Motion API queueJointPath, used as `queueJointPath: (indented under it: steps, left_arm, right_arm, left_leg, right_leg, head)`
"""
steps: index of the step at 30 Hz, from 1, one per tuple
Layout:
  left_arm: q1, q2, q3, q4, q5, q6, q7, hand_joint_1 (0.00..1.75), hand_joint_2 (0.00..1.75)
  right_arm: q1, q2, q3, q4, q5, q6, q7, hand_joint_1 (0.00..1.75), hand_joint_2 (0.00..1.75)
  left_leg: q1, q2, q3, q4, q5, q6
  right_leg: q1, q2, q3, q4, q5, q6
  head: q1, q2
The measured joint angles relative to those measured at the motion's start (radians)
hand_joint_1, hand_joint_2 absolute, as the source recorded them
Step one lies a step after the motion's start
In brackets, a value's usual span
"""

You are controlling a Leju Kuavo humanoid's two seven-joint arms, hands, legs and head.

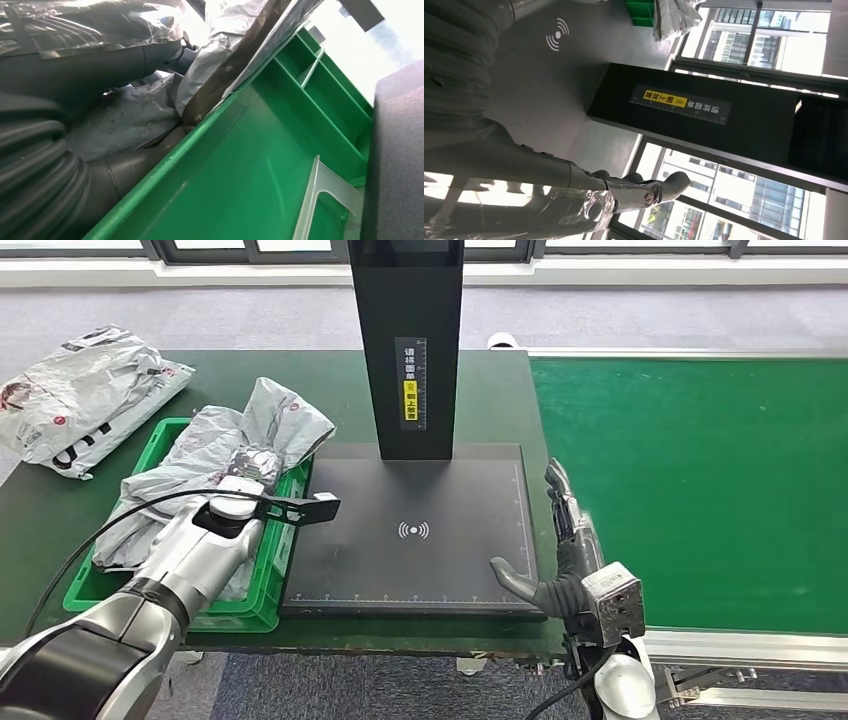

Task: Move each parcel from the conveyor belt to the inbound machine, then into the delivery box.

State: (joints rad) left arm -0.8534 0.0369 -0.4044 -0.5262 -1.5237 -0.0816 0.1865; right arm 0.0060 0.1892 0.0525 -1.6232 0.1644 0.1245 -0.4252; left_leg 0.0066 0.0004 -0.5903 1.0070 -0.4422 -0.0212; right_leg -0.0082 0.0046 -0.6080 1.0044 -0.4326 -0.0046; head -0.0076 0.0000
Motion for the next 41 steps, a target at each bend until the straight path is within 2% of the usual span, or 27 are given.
queueJointPath:
  steps: [4,8,10,11,13,14,15,17,18,23,29,35,37,38,40,41]
  left_arm:
    - [-0.004,-0.003,-0.001,0.012,0.000,0.001,0.061,1.75,1.75]
    - [-0.005,0.007,-0.004,0.011,0.000,0.014,0.246,1.75,1.75]
    - [-0.002,0.019,0.000,-0.011,0.000,0.063,0.348,1.75,1.75]
    - [0.000,0.028,0.005,-0.031,0.000,0.095,0.393,1.69,1.75]
    - [0.008,0.049,0.021,-0.086,0.000,0.148,0.455,0.94,1.75]
    - [0.015,0.060,0.032,-0.116,0.000,0.164,0.472,0.50,1.75]
    - [0.024,0.070,0.046,-0.147,0.000,0.177,0.480,0.12,1.31]
    - [0.043,0.086,0.078,-0.204,0.000,0.195,0.484,0.00,0.44]
    - [0.052,0.092,0.094,-0.226,0.000,0.201,0.484,0.00,0.00]
    - [0.092,0.107,0.159,-0.298,0.000,0.236,0.490,0.00,0.00]
    - [0.121,0.117,0.196,-0.342,0.000,0.239,0.492,0.00,0.00]
    - [0.149,0.112,0.238,-0.378,0.000,0.225,0.432,0.00,0.00]
    - [0.153,0.099,0.265,-0.383,0.003,0.224,0.369,0.00,0.00]
    - [0.154,0.085,0.285,-0.383,0.014,0.225,0.311,0.00,0.00]
    - [0.150,0.047,0.343,-0.384,0.106,0.212,0.112,0.00,0.00]
    - [0.149,0.036,0.359,-0.385,0.137,0.207,0.053,0.00,0.00]
  right_arm:
    - [0.000,0.000,-0.006,0.000,0.000,-0.002,0.001,0.00,1.75]
    - [0.001,0.003,-0.014,-0.001,0.005,-0.004,0.014,0.00,1.75]
    - [0.005,0.006,-0.015,-0.007,0.008,-0.007,0.026,0.00,1.75]
    - [0.009,0.006,-0.015,-0.012,0.009,-0.010,0.032,0.00,1.75]
    - [0.016,0.007,-0.015,-0.023,0.008,-0.017,0.042,0.00,1.75]
    - [0.018,0.007,-0.015,-0.027,0.007,-0.020,0.045,0.00,1.75]
    - [0.021,0.007,-0.015,-0.029,0.005,-0.024,0.046,0.00,1.75]
    - [0.026,0.006,-0.015,-0.030,0.001,-0.030,0.044,0.00,1.75]
    - [0.027,0.006,-0.015,-0.030,-0.001,-0.032,0.042,0.00,1.75]
    - [0.028,0.002,-0.015,-0.026,-0.011,-0.036,0.028,0.00,1.75]
    - [0.027,-0.002,-0.015,-0.020,-0.016,-0.038,0.022,0.00,1.75]
    - [0.037,-0.005,-0.015,-0.019,-0.017,-0.036,0.022,0.00,1.75]
    - [0.043,-0.006,-0.015,-0.020,-0.018,-0.036,0.023,0.00,1.75]
    - [0.047,-0.007,-0.015,-0.020,-0.019,-0.037,0.023,0.00,1.75]
    - [0.059,-0.008,-0.015,-0.025,-0.024,-0.042,0.024,0.00,1.75]
    - [0.063,-0.009,-0.015,-0.026,-0.026,-0.044,0.024,0.00,1.75]
  left_leg:
    - [0.000,0.000,0.000,0.000,0.000,0.000]
    - [0.000,0.000,0.000,0.000,0.000,0.000]
    - [0.000,0.001,0.000,0.000,0.000,0.000]
    - [0.001,0.001,0.000,0.000,0.000,0.000]
    - [0.001,0.001,0.000,0.000,0.000,0.000]
    - [0.001,0.001,0.000,0.000,0.000,0.000]
    - [0.002,0.001,0.000,0.000,0.000,0.000]
    - [0.002,0.001,-0.001,0.000,0.000,-0.001]
    - [0.002,0.001,-0.001,0.000,0.000,-0.001]
    - [0.002,0.001,-0.001,0.000,0.000,-0.001]
    - [0.002,0.000,-0.001,0.000,0.000,0.000]
    - [0.002,0.000,-0.001,0.000,0.000,-0.001]
    - [0.002,0.000,-0.001,0.000,0.000,-0.001]
    - [0.002,0.000,-0.001,0.000,0.000,-0.001]
    - [0.002,-0.001,-0.002,0.000,0.000,0.000]
    - [0.002,-0.001,-0.002,0.000,0.000,0.000]
  right_leg:
    - [0.000,0.000,0.000,0.000,0.000,0.000]
    - [0.000,0.001,0.000,0.000,0.001,0.000]
    - [0.000,0.002,-0.001,0.000,0.001,0.000]
    - [0.000,0.002,-0.001,0.000,0.001,0.000]
    - [0.000,0.002,-0.001,0.000,0.000,-0.001]
    - [0.000,0.002,-0.001,0.000,0.000,-0.001]
    - [0.000,0.002,-0.001,0.000,0.000,-0.001]
    - [0.001,0.002,-0.001,0.000,-0.001,-0.002]
    - [0.001,0.002,-0.001,0.000,-0.001,-0.002]
    - [0.002,0.001,-0.001,0.000,-0.001,-0.002]
    - [0.002,0.000,-0.001,0.000,-0.001,-0.002]
    - [0.002,0.000,-0.002,0.000,-0.001,-0.002]
    - [0.002,0.000,-0.002,0.000,-0.001,-0.002]
    - [0.002,0.000,-0.002,0.000,-0.001,-0.002]
    - [0.002,0.000,-0.002,0.000,-0.001,-0.002]
    - [0.002,0.000,-0.002,0.000,-0.001,-0.002]
  head:
    - [0.000,0.000]
    - [0.000,0.000]
    - [0.000,0.000]
    - [0.000,0.000]
    - [0.000,0.000]
    - [0.000,0.000]
    - [0.000,0.000]
    - [0.000,0.000]
    - [0.000,0.000]
    - [0.000,0.000]
    - [0.000,0.000]
    - [0.000,0.000]
    - [0.000,0.000]
    - [0.000,0.000]
    - [0.000,0.000]
    - [0.000,0.000]
